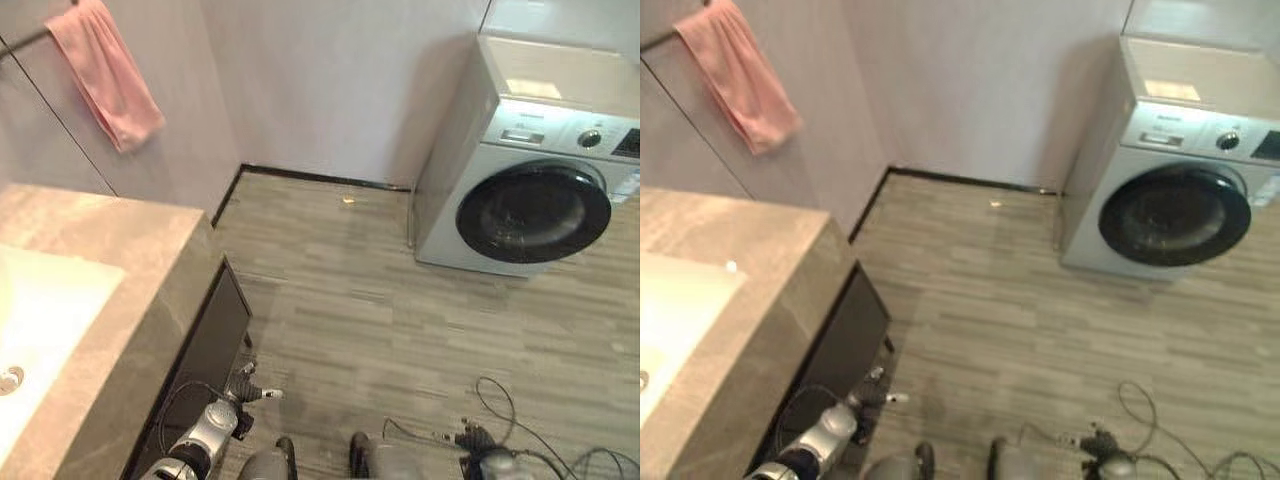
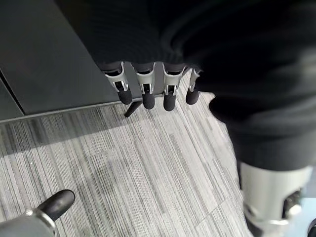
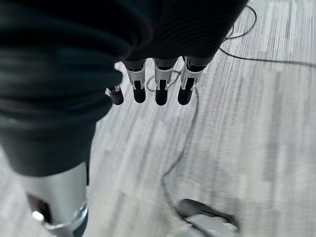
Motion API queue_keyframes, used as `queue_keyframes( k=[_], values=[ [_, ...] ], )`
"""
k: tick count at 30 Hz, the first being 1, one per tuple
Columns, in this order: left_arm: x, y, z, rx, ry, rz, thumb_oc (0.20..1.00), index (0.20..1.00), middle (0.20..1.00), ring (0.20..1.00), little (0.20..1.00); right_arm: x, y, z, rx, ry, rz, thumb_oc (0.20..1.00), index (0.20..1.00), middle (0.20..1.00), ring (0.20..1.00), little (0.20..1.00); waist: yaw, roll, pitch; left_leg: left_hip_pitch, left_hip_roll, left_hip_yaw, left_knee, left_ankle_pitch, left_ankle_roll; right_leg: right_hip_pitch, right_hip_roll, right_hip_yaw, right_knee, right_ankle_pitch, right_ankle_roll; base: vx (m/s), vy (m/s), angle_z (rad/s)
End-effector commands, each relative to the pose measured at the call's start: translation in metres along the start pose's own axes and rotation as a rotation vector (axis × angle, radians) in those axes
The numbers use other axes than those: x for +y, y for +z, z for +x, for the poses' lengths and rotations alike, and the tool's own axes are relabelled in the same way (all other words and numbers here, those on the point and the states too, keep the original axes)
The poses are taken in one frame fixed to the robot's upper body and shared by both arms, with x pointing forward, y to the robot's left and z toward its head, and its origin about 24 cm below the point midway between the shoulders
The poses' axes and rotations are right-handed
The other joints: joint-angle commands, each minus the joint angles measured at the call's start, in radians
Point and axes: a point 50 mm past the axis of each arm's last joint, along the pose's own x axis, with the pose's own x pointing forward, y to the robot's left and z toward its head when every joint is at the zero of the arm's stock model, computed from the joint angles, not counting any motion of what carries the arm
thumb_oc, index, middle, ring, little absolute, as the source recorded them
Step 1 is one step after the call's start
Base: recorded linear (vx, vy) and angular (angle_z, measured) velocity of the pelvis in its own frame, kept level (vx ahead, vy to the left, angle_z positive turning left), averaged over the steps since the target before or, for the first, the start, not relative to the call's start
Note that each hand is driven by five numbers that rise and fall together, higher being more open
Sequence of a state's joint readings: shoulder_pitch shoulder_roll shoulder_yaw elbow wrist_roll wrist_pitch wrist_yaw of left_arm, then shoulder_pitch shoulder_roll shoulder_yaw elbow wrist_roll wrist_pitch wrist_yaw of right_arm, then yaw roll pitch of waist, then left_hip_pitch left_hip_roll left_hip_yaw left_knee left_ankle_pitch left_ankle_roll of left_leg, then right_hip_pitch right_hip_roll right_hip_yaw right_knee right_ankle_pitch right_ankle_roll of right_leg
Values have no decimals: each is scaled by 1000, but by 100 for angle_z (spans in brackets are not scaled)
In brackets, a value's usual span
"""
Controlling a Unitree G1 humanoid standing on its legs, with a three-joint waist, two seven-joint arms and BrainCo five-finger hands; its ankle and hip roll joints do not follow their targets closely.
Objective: Put brush and paste in cup on sink, flatten towel.
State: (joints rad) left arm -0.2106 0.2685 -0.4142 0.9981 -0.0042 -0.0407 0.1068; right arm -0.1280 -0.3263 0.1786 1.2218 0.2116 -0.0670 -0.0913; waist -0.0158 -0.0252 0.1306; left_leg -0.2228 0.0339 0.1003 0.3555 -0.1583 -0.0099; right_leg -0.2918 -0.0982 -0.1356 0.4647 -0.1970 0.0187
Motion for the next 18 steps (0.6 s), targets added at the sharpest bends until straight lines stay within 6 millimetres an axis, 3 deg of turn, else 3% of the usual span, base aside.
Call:
queue_keyframes(
  k=[1,6,9,10,11,14,15,17,18],
  values=[
    [2,9,1,-36,49,-77,1000,1000,1000,1000,1000,-7,17,1,-89,-29,53,1000,1000,1000,1000,1000,12,3,-15,7,-17,-27,31,-9,19,91,-6,-19,-61,23,61,28,21,-3],
    [2,7,-1,-48,43,-94,1000,1000,1000,1000,1000,5,30,-1,-163,19,39,1000,1000,1000,1000,1000,14,1,0,29,-41,-15,1,-13,36,102,-14,7,-86,36,75,78,73,-4],
    [1,1,-3,-34,46,-93,1000,1000,1000,1000,1000,6,28,-2,-162,31,28,1000,1000,1000,1000,1000,8,9,1,59,-65,-7,-45,-5,48,101,-29,31,-79,55,94,120,210,-19],
    [3,-3,-5,-33,61,-72,1000,1000,1000,1000,1000,9,21,-3,-150,44,11,1000,1000,1000,1000,1000,3,18,1,119,-97,11,-135,12,71,64,-55,70,-5,163,122,173,356,-25],
    [5,-4,-6,-37,66,-82,1000,1000,1000,1000,1000,10,20,-4,-150,48,-19,1000,1000,1000,1000,1000,-1,27,8,150,-101,28,-179,24,80,28,-64,67,60,199,122,172,355,-47],
    [7,-1,-7,-52,72,-92,1000,1000,1000,1000,1000,9,20,-4,-153,44,-20,1000,1000,1000,1000,1000,-4,30,12,166,-101,32,-193,22,82,1,-56,78,76,198,124,132,98,-47],
    [15,5,-7,-83,98,-134,1000,1000,1000,1000,1000,6,19,-6,-170,45,14,1000,1000,1000,1000,1000,-28,24,24,178,-117,17,-187,3,79,-62,5,92,1,173,111,230,35,-57],
    [16,6,-5,-83,102,-142,1000,1000,1000,1000,1000,2,16,-6,-161,35,11,1000,1000,1000,1000,1000,-55,13,36,204,-140,3,-174,-47,75,-139,13,98,-133,217,113,322,3,-15],
    [16,6,-5,-83,102,-142,1000,1000,1000,1000,1000,2,16,-6,-161,35,11,1000,1000,1000,1000,1000,-55,16,37,205,-137,2,-172,-51,75,-136,16,96,-134,216,112,300,-23,8]
  ],
)
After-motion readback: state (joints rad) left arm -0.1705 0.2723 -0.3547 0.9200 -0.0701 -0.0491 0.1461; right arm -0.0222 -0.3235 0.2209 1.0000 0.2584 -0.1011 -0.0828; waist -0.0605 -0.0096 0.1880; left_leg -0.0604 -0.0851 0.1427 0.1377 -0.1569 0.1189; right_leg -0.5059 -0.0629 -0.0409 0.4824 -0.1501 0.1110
